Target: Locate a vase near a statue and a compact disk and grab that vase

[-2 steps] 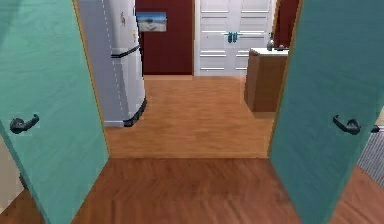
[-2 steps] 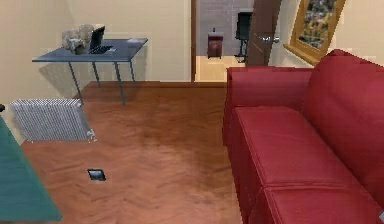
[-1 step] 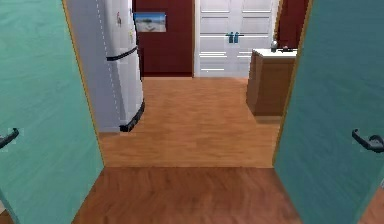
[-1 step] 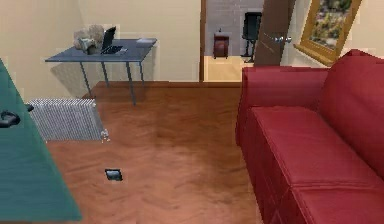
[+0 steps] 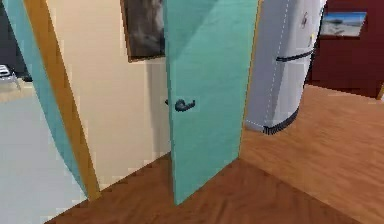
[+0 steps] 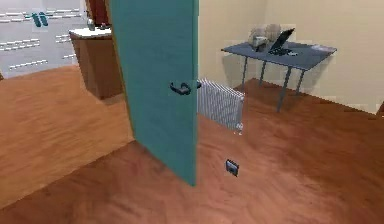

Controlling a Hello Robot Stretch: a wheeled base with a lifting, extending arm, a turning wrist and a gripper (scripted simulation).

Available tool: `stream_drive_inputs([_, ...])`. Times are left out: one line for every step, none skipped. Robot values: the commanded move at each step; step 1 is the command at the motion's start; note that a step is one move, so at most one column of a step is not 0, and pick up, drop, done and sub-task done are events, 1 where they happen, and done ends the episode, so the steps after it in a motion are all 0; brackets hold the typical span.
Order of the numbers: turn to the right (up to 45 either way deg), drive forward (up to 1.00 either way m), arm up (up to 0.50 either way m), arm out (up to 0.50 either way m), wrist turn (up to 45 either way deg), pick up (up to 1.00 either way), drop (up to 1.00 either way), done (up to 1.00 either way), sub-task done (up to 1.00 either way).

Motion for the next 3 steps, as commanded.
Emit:
stream_drive_inputs([-42.0,0.00,0.00,0.00,0.0,0.00,0.00,0.00,0.00])
stream_drive_inputs([0.0,0.70,0.00,0.00,0.0,0.00,0.00,0.00,0.00])
stream_drive_inputs([-45.0,0.00,0.00,0.00,0.0,0.00,0.00,0.00,0.00])
